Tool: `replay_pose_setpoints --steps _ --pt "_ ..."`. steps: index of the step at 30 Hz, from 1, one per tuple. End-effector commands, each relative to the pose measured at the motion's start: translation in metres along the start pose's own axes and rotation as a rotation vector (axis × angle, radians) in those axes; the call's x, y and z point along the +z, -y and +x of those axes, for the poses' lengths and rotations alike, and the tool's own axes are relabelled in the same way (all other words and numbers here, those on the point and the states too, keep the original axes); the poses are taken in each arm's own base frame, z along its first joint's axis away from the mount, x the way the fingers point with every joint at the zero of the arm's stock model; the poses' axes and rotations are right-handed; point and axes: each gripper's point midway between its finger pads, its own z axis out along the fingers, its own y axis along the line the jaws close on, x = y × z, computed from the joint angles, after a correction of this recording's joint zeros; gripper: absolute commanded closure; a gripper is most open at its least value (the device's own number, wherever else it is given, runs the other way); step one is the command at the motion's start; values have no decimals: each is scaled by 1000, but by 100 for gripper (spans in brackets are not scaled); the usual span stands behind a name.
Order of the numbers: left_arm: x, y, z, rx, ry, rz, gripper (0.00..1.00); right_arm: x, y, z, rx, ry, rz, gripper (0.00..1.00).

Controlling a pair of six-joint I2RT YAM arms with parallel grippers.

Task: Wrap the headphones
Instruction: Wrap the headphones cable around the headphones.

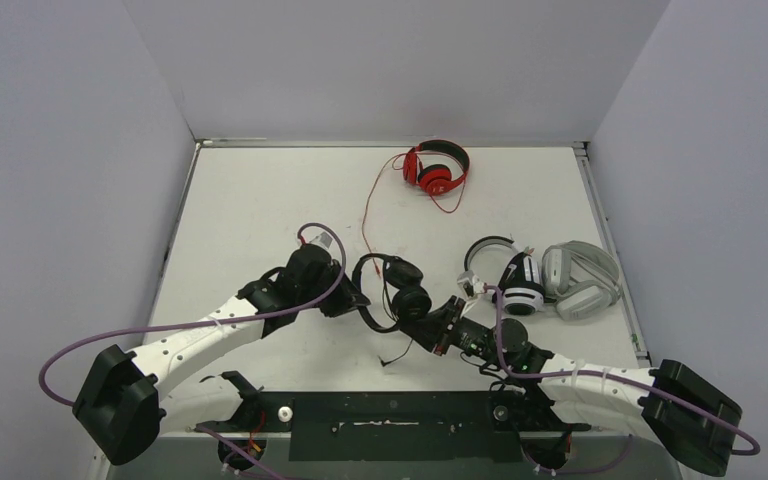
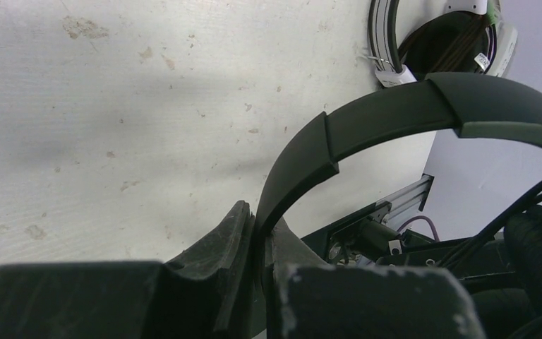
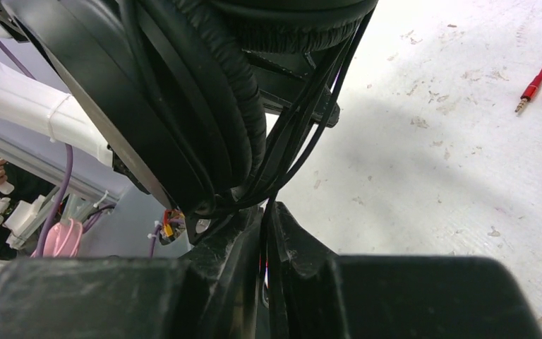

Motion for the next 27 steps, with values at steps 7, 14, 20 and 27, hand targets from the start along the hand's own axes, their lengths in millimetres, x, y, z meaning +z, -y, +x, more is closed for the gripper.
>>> replay_pose_setpoints --steps 7,14,20,27 --pt "-35 51 -45 11 173 132 100 6 -45 8 -42 -46 -200 89" --pt "-46 57 -51 25 195 136 100 9 -66 -5 -34 -3 -274 89" --pt "-42 42 -46 28 186 93 100 11 -77 -25 -24 48 -284 89" --pt "-45 25 -53 61 229 10 100 11 -93 -46 -40 75 -296 89"
